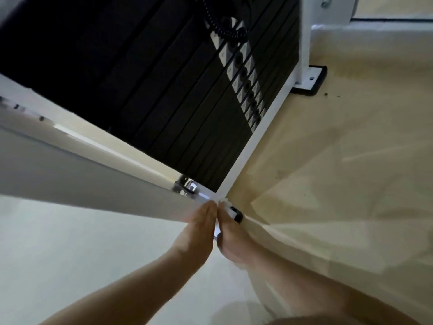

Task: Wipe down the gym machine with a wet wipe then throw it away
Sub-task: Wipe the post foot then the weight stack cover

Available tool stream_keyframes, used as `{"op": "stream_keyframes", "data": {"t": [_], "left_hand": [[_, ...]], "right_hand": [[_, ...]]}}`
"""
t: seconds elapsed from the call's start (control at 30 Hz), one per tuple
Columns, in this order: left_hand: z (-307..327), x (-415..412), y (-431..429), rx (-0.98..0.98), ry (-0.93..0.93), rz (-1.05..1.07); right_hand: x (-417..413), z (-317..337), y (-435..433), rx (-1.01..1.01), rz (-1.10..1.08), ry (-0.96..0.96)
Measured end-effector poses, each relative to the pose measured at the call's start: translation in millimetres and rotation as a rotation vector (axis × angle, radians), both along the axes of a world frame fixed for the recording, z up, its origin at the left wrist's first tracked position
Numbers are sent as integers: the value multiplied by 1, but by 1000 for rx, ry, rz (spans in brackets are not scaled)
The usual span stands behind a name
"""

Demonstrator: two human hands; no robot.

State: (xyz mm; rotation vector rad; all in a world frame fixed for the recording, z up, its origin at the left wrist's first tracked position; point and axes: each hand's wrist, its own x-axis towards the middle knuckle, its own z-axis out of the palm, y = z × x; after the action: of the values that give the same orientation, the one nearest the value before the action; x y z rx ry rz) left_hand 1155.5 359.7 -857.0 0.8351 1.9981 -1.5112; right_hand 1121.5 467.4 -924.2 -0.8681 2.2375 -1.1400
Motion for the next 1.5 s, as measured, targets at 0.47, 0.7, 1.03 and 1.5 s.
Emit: {"op": "stream_keyframes", "data": {"t": [0.47,0.7,1.03,1.5], "left_hand": [[6,29,10,314,19,305],[-8,51,27,1256,398,1134],[-35,50,31,1075,234,1151],[-42,44,37,920,202,1094]], "right_hand": [[-32,8,3,135,-166,55],[-2,12,18,207,84,375],[3,0,15,465,160,359],[-19,14,36,500,439,248]]}}
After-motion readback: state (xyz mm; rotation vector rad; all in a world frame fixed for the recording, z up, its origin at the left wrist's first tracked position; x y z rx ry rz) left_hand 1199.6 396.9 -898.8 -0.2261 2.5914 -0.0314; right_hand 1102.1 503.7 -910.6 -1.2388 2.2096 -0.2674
